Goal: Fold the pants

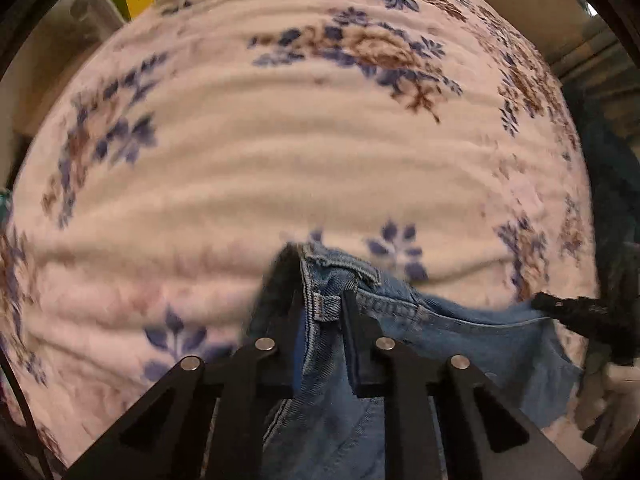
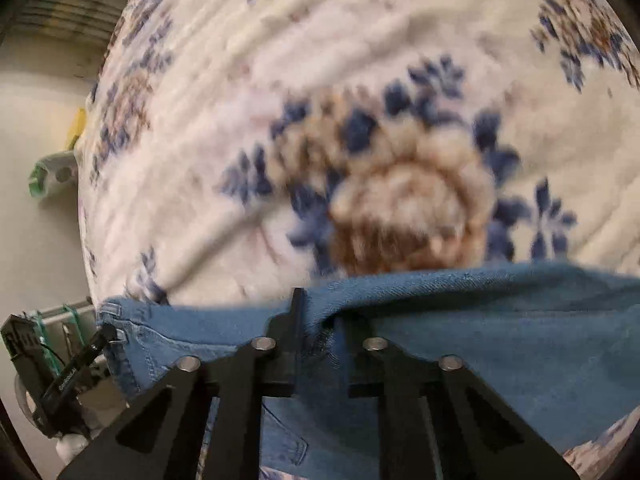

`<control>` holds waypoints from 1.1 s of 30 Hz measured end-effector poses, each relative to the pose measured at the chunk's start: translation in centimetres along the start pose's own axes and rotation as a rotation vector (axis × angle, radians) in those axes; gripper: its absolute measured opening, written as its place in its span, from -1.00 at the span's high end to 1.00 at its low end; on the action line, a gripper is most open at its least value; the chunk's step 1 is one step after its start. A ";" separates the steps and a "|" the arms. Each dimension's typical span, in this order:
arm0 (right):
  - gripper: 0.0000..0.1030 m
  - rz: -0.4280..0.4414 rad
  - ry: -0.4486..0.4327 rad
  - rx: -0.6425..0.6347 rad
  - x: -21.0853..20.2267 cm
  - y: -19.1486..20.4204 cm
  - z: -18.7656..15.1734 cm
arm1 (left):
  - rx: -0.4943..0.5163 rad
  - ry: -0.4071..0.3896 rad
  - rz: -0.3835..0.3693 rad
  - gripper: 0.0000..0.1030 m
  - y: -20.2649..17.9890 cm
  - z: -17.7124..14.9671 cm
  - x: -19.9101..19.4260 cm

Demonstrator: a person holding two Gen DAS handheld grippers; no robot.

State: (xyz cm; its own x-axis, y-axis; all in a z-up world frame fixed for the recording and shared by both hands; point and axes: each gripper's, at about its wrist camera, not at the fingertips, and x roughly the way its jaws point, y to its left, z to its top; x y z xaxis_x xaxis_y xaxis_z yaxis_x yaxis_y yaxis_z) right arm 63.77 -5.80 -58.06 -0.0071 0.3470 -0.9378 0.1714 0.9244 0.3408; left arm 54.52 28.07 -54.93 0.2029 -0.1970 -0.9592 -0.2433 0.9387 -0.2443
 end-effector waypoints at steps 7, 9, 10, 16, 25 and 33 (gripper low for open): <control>0.76 -0.076 0.050 -0.034 3.8 -0.4 2.6 | 0.063 0.035 0.111 0.71 -0.7 1.2 4.2; 0.68 -0.052 0.104 -0.054 4.8 -0.7 3.0 | 0.054 0.043 0.111 0.66 -0.6 1.3 4.2; 0.66 -0.017 0.121 -0.051 4.5 -1.1 3.2 | 0.054 0.039 0.113 0.65 -0.8 1.3 3.5; -0.36 0.107 0.048 -0.097 -3.1 -4.7 0.3 | 0.096 -0.087 0.192 0.13 -5.7 -2.2 -4.1; -0.36 -0.085 -0.125 0.320 -13.2 -28.2 -9.3 | 0.326 -0.018 0.120 -0.70 -23.2 -9.4 -0.7; -0.36 -0.386 -0.222 0.509 -19.8 -50.5 -14.3 | 0.568 0.111 0.138 -0.70 -39.4 -13.1 9.0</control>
State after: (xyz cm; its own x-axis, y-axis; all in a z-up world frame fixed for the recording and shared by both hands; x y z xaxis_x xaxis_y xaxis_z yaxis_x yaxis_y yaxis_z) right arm 41.18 -57.11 -55.79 0.0326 -0.0846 -0.9959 0.6401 0.7670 -0.0442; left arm 53.55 -14.42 -55.79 0.0975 -0.0625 -0.9933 0.2915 0.9560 -0.0316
